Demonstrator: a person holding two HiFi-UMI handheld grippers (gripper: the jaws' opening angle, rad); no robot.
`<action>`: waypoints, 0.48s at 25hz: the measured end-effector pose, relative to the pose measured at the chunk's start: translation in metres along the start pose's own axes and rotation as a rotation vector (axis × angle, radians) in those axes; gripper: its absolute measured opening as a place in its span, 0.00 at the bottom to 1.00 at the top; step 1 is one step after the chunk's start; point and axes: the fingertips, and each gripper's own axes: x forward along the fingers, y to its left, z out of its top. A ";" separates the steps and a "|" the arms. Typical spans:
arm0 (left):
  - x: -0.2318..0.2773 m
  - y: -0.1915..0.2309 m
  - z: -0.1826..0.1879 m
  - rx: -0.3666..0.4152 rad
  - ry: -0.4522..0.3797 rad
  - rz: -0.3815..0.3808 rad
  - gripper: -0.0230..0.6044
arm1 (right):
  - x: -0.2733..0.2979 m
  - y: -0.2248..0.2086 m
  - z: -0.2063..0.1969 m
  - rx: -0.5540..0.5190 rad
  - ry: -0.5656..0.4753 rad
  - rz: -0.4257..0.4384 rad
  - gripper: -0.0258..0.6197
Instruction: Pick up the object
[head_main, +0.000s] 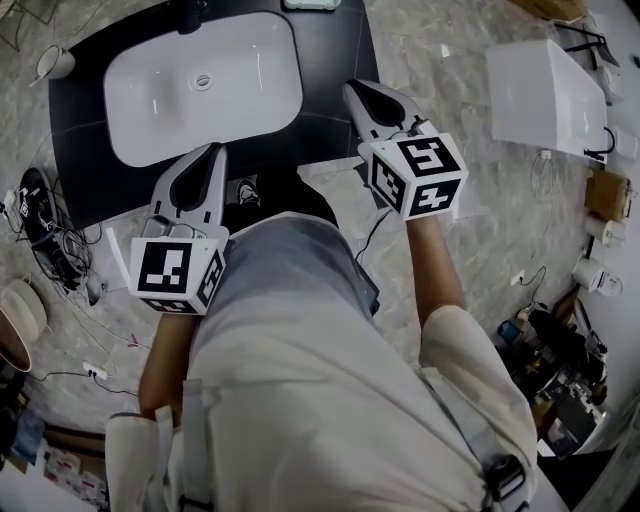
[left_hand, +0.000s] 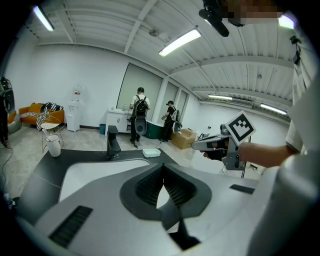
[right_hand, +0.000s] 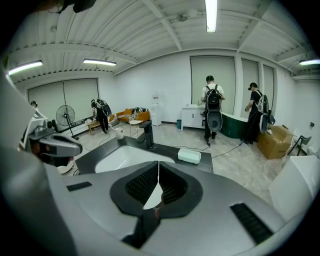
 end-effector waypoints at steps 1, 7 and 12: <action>0.002 0.001 0.000 -0.001 0.003 0.000 0.05 | 0.002 -0.002 0.002 -0.004 -0.004 -0.001 0.06; 0.012 0.004 0.001 -0.006 0.018 0.001 0.05 | 0.017 -0.013 0.004 -0.035 0.019 -0.001 0.06; 0.015 0.004 0.000 -0.010 0.030 0.010 0.05 | 0.027 -0.020 0.002 -0.069 0.036 0.004 0.06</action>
